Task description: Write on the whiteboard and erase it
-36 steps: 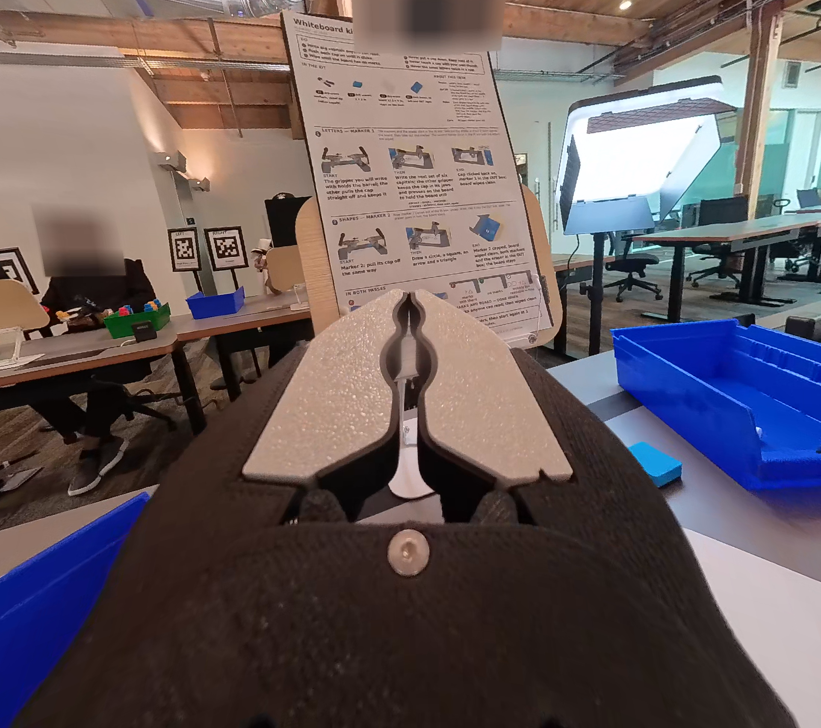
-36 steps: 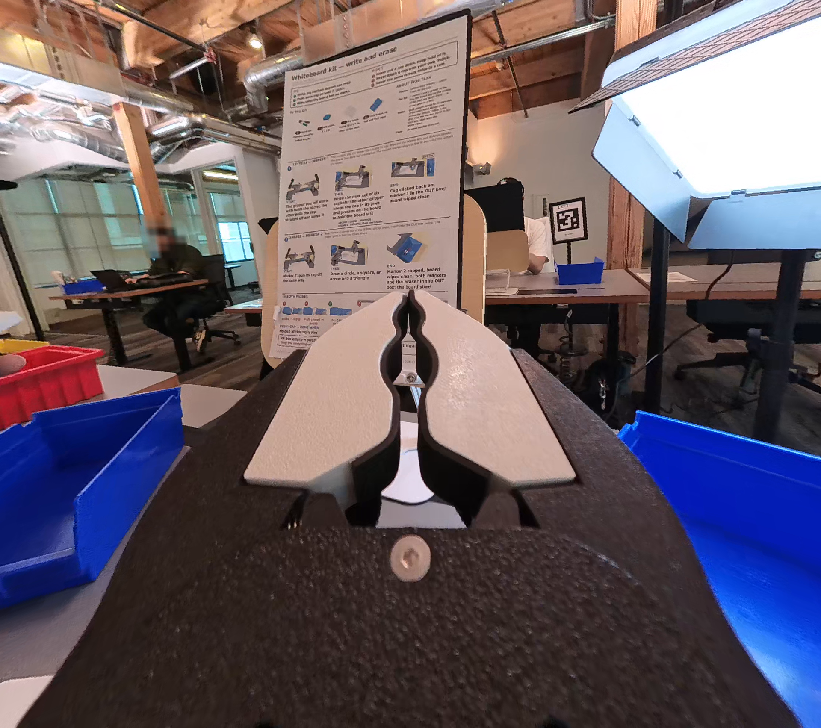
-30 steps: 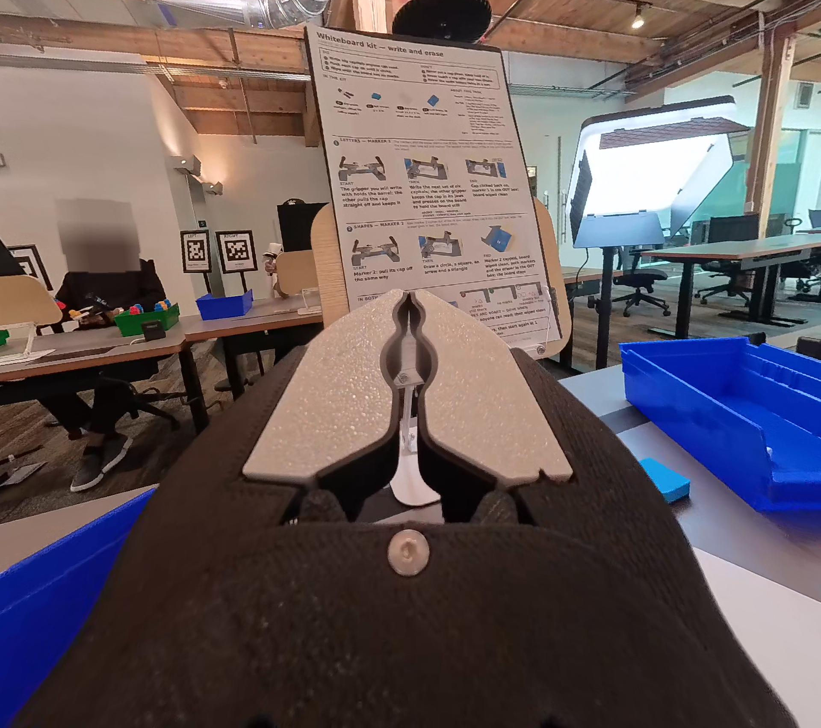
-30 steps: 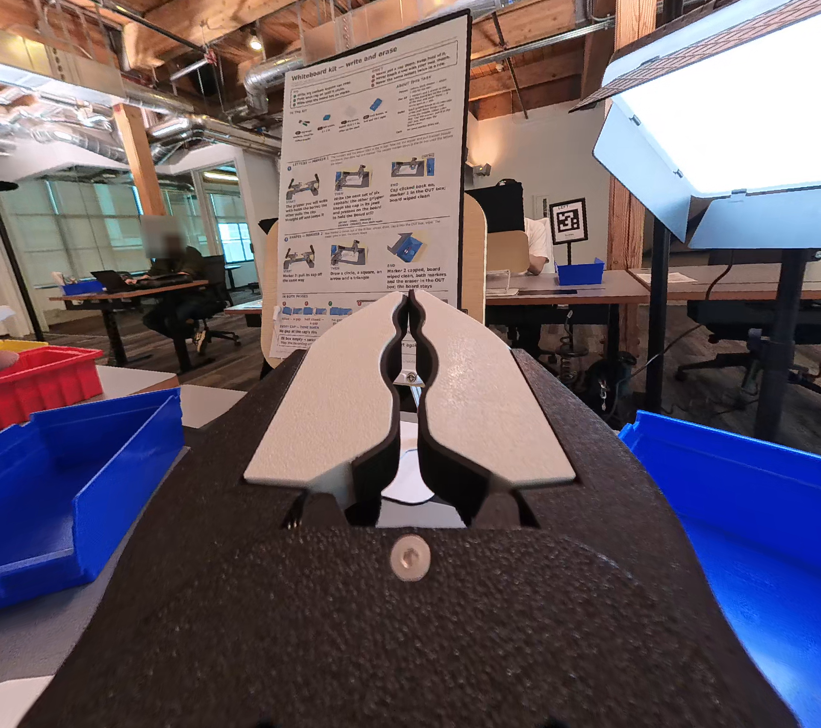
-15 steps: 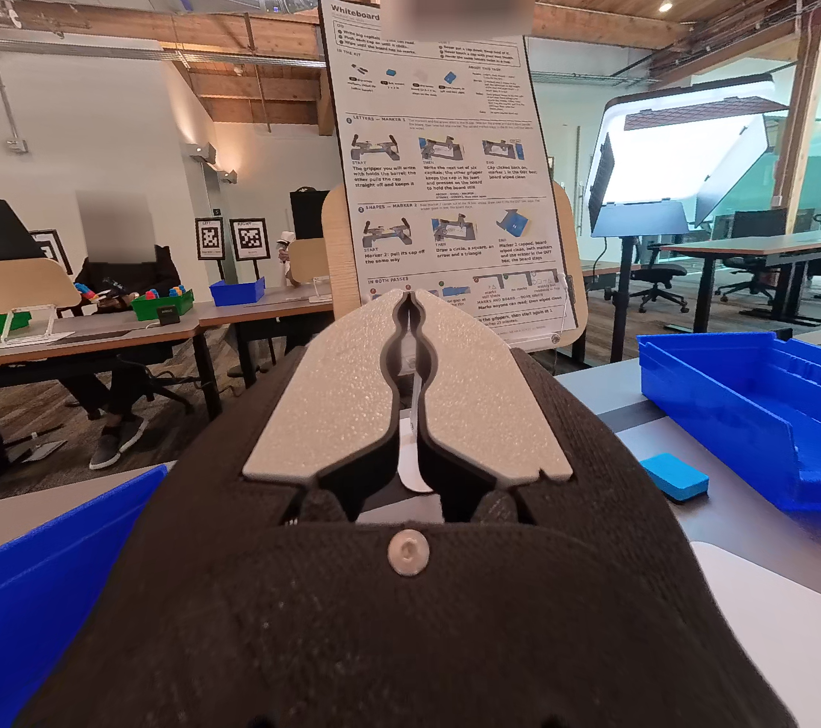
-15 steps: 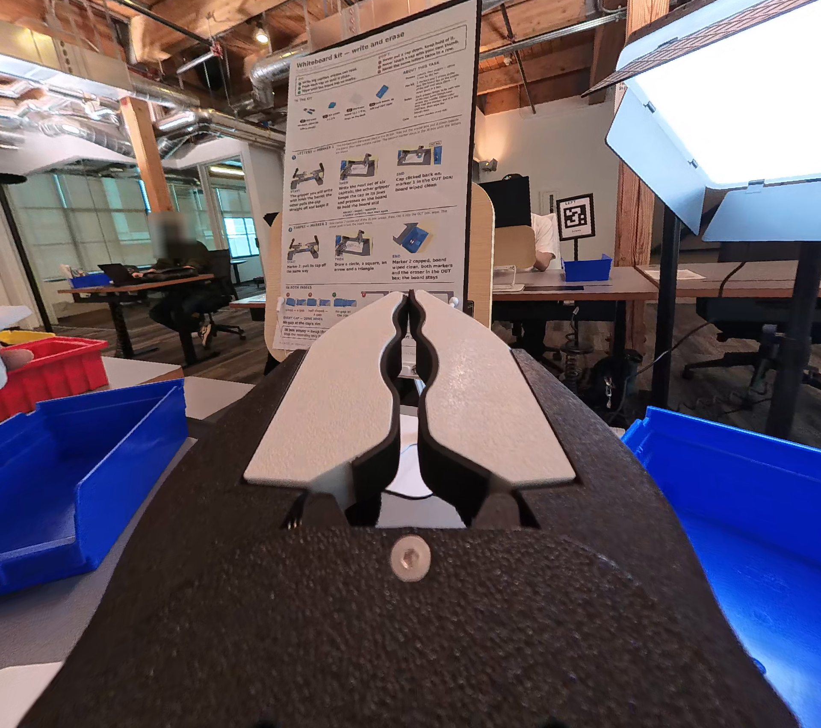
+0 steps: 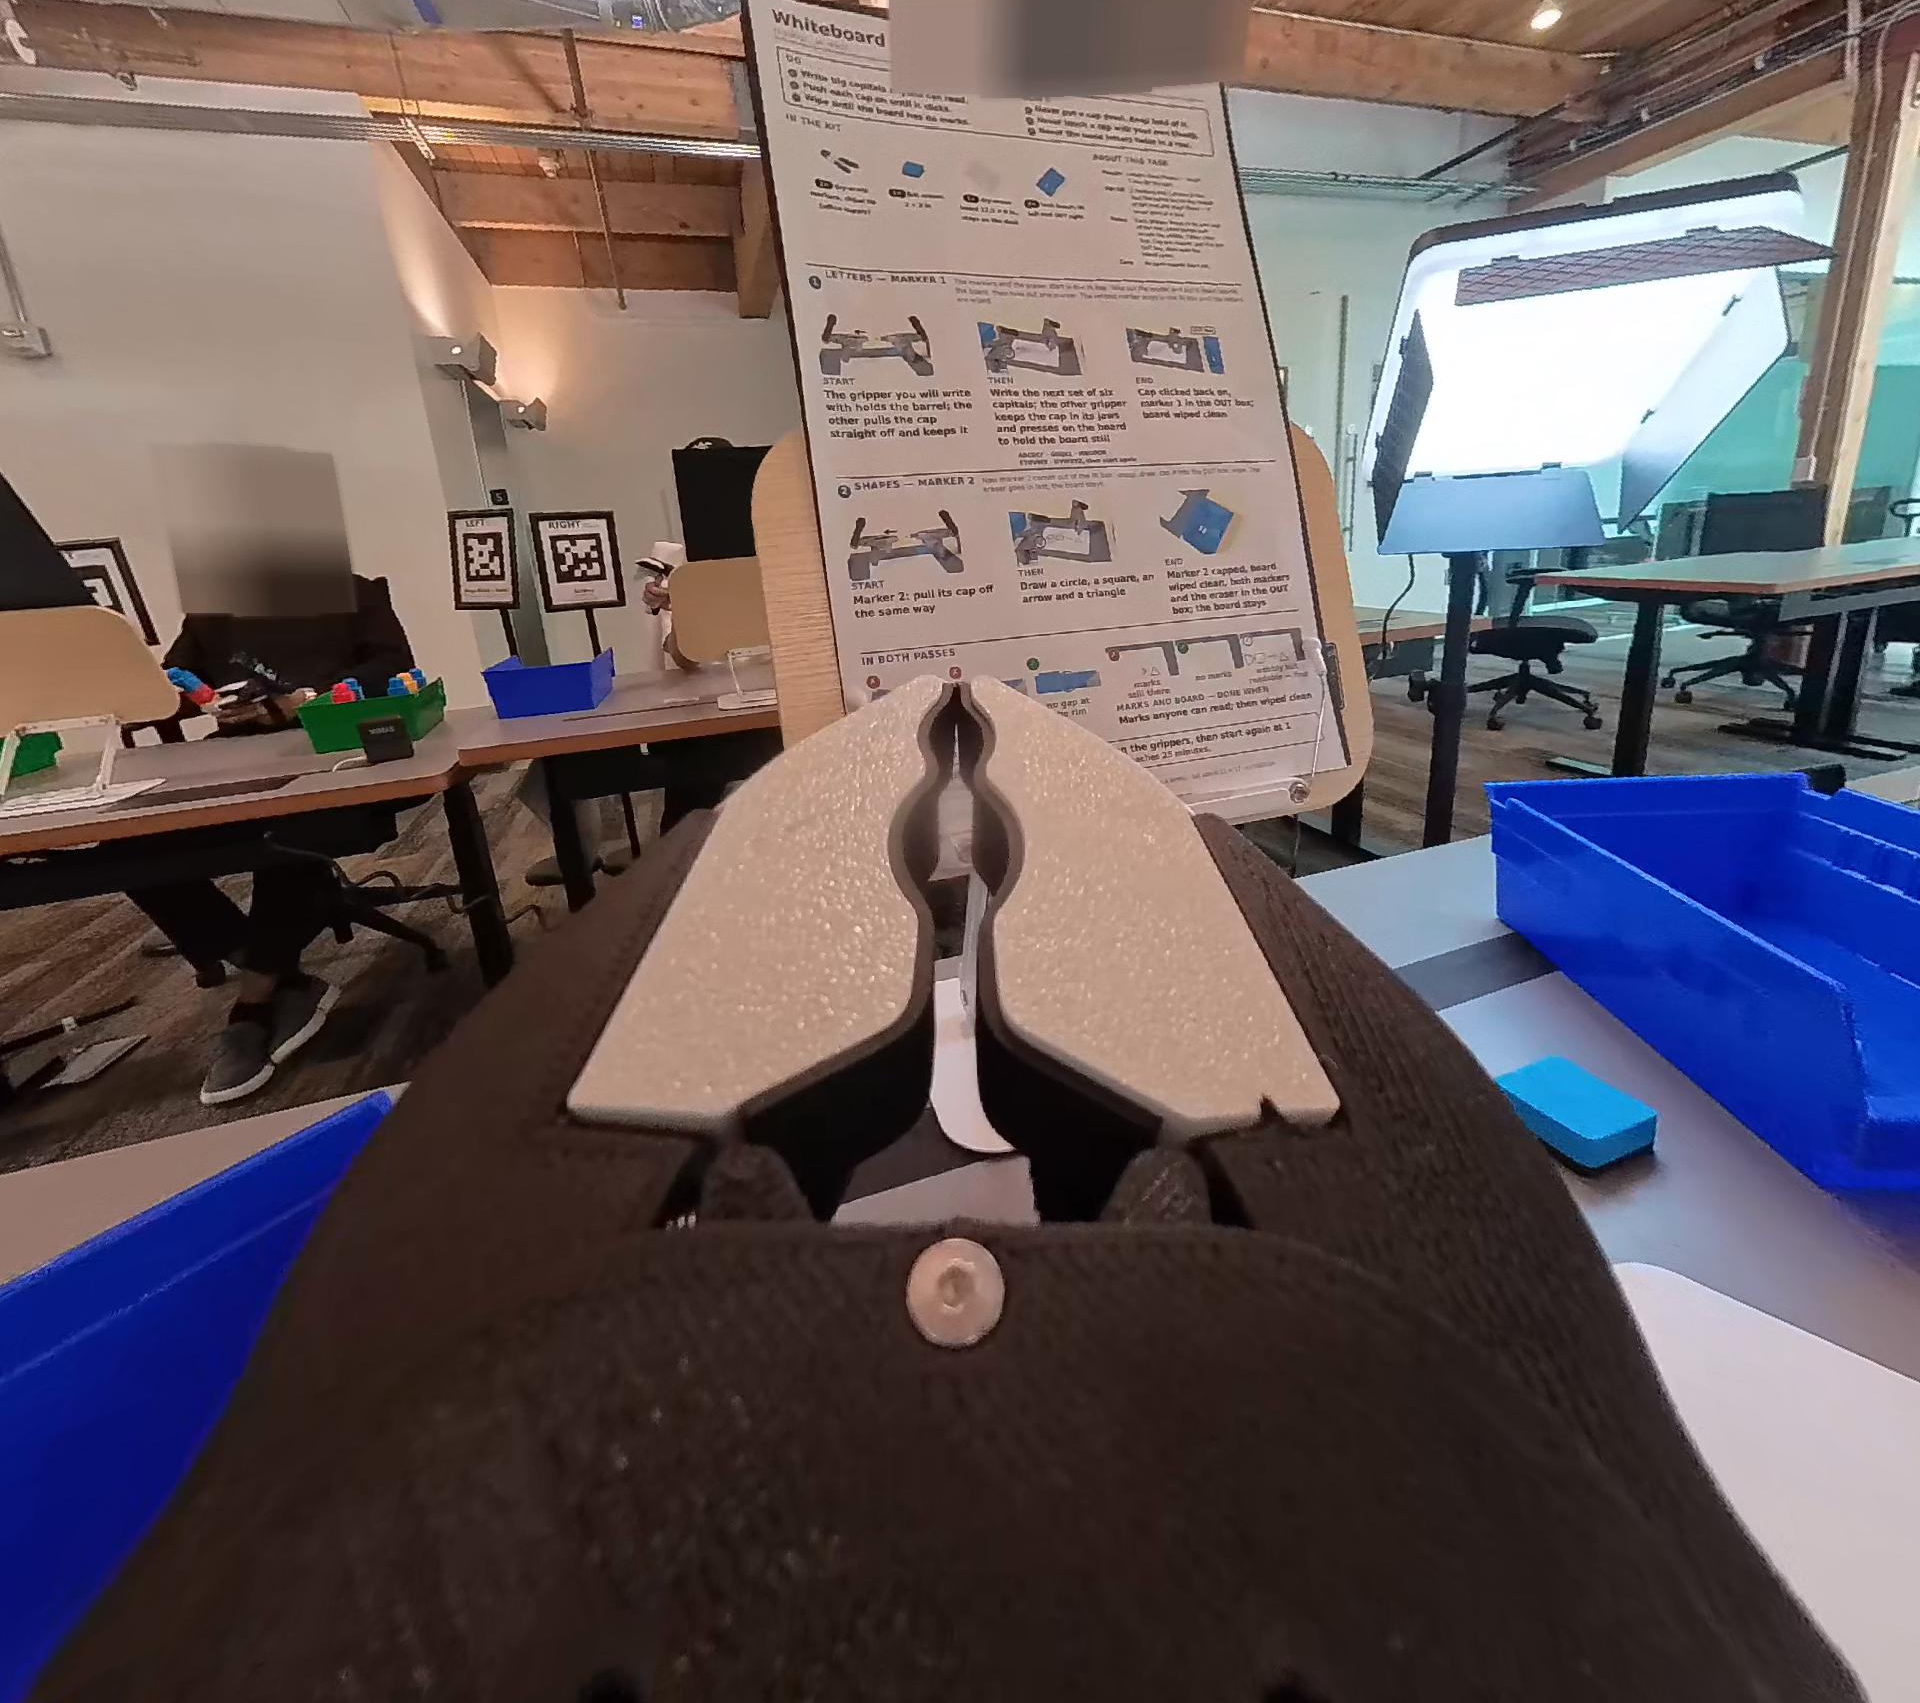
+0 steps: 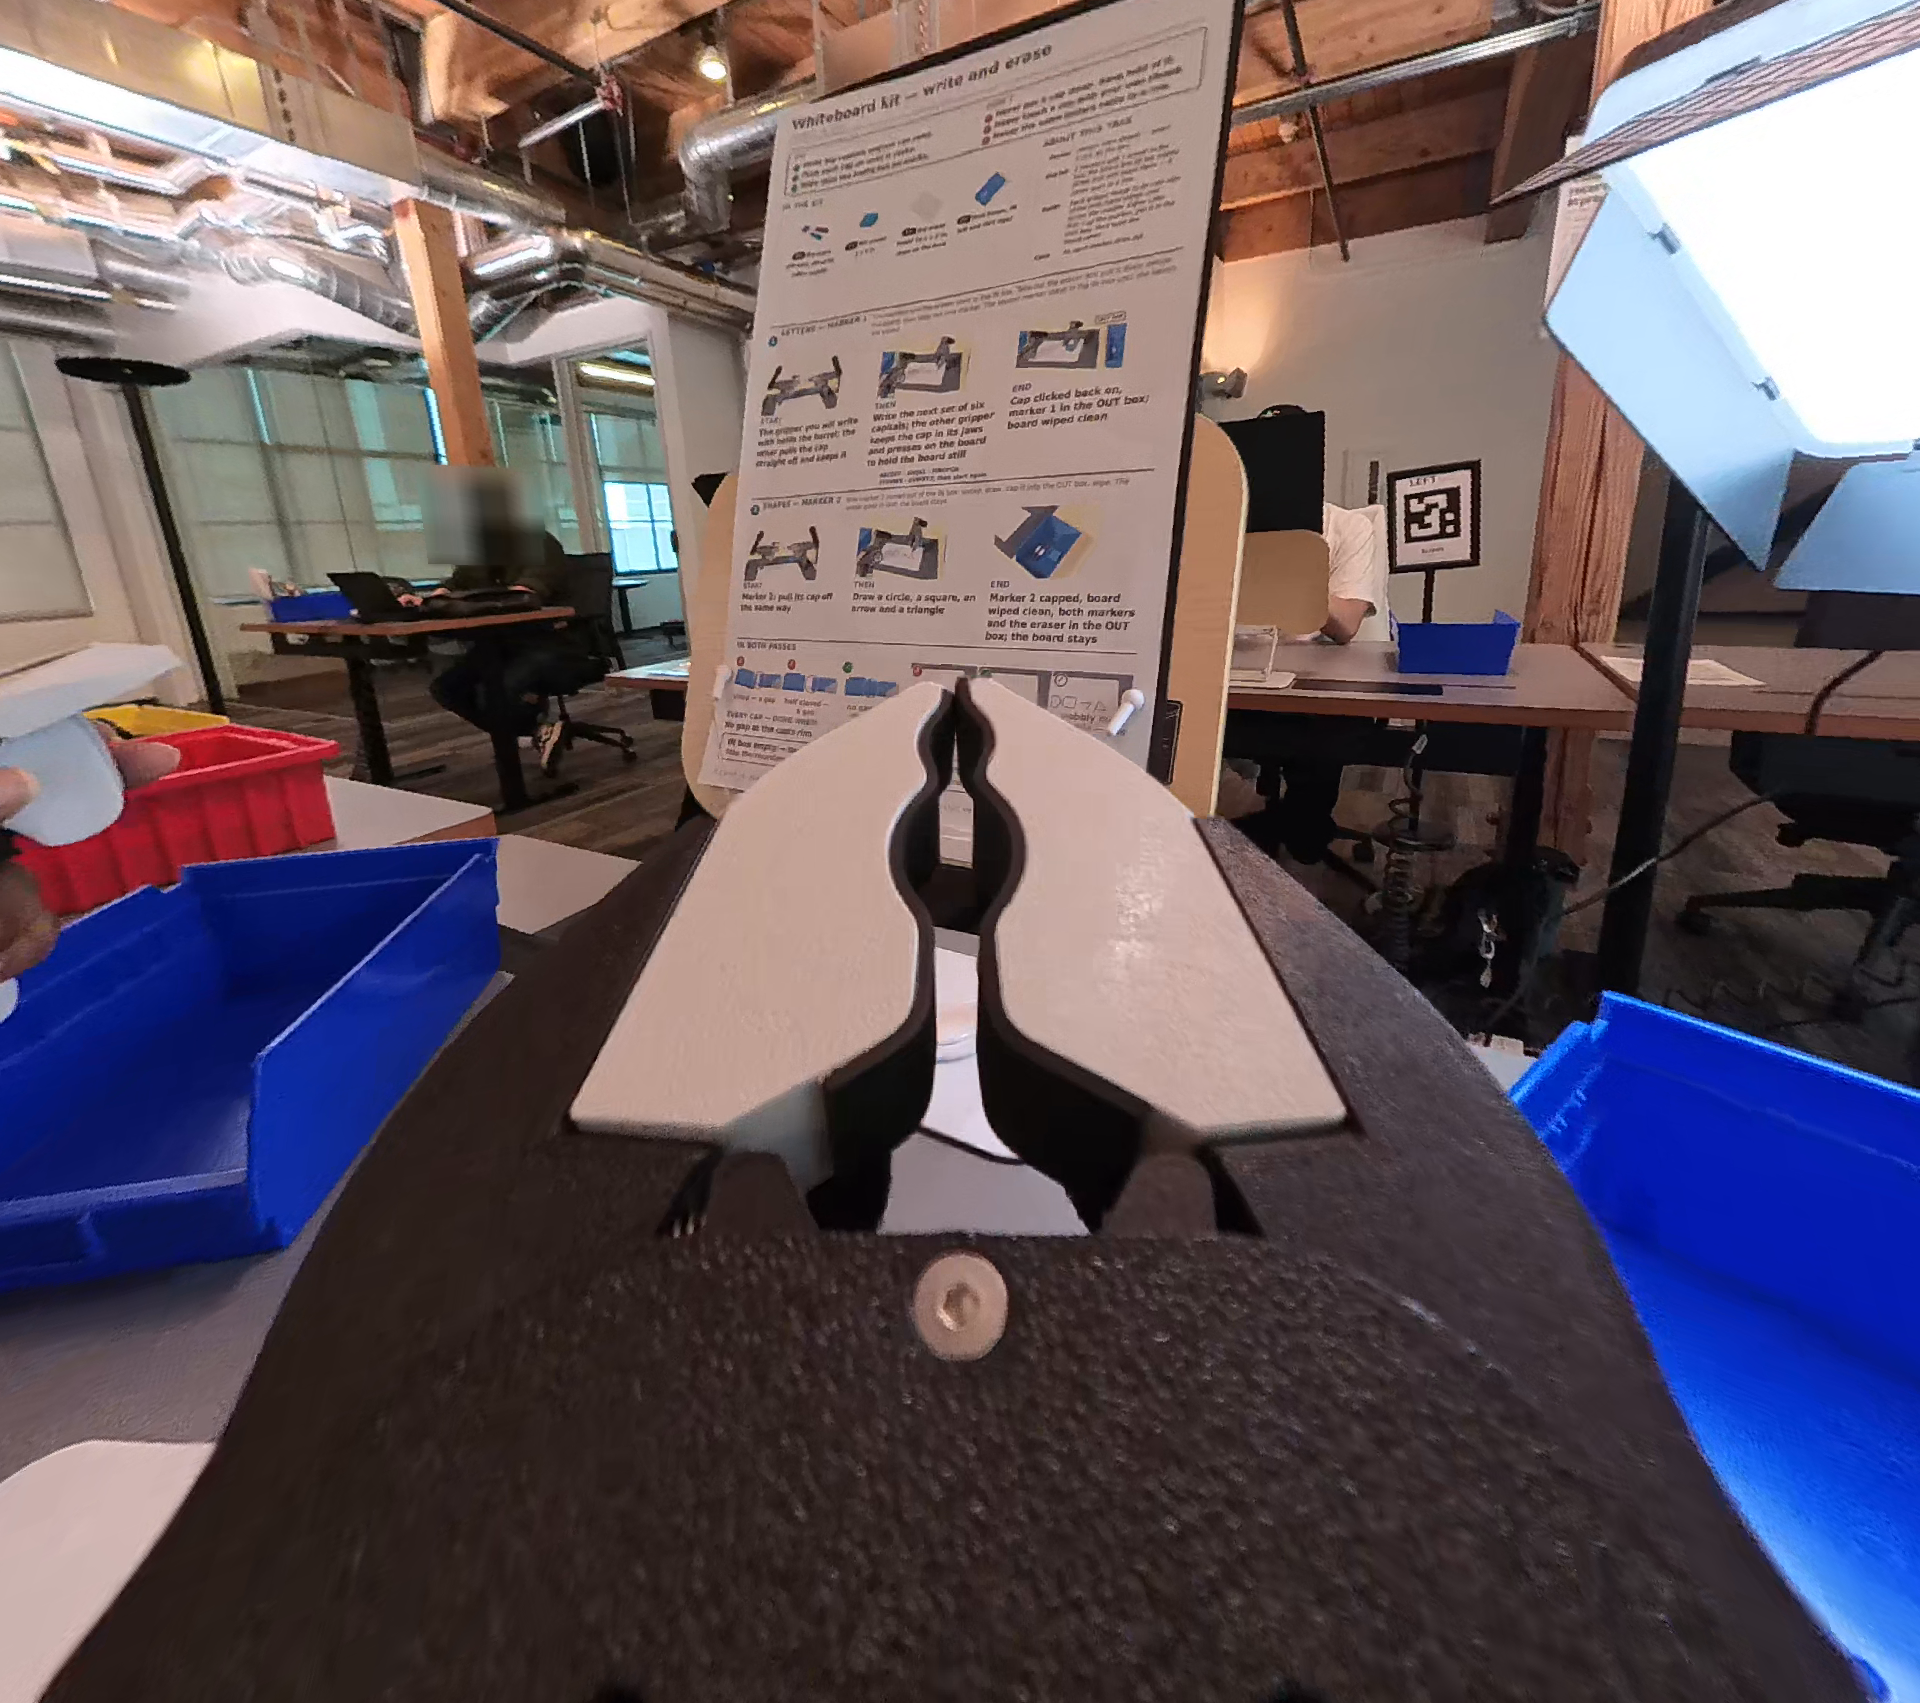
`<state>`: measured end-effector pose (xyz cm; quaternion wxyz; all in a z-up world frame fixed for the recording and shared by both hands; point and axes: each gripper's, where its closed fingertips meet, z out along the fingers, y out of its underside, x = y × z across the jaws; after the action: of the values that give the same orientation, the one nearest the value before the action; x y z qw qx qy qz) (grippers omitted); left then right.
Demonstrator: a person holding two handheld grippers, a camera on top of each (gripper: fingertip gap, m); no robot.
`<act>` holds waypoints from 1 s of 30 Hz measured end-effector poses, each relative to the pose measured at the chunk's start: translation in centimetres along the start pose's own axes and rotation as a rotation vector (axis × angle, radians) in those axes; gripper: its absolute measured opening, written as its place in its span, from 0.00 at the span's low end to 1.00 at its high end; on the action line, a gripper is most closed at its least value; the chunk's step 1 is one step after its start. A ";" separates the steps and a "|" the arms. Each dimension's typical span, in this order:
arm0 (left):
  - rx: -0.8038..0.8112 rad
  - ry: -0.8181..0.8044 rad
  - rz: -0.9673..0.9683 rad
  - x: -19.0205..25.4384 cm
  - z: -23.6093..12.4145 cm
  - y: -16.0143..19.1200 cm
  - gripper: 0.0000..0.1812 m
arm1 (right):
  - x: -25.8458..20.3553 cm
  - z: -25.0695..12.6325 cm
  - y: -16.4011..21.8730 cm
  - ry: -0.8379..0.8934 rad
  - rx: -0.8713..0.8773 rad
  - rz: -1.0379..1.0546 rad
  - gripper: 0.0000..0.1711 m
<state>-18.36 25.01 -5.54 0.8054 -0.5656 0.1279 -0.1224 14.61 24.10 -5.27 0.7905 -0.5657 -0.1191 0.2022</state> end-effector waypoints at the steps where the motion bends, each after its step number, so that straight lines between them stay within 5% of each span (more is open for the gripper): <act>1: 0.000 -0.001 -0.001 -0.1 0.0 0.0 0.00 | -0.2 0.0 0.0 -0.012 0.003 -0.005 0.00; 13: 0.001 -0.008 0.001 -0.5 -0.1 -0.1 0.00 | -2.3 0.0 -0.2 -0.093 0.004 -0.035 0.00; 21: -0.078 -0.091 0.031 -5.6 -1.2 -4.1 0.00 | -9.0 -0.2 1.5 -0.401 -0.242 -0.151 0.00; 25: -0.353 -0.111 0.094 -9.5 -2.1 -1.0 0.00 | -9.6 -1.6 3.3 -0.383 -0.335 -0.211 0.00; 29: -0.640 -0.178 0.069 -13.5 -3.4 5.8 0.00 | -9.6 -4.4 6.5 -0.390 -0.428 -0.176 0.00; 30: -0.710 -0.181 0.016 -14.1 -3.6 7.9 0.10 | -9.5 -5.2 7.3 -0.389 -0.451 -0.166 0.00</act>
<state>-32.39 29.23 -13.18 0.5680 -0.8174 0.0951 -0.0133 6.96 17.43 -13.53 0.6213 -0.6657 -0.3559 0.2100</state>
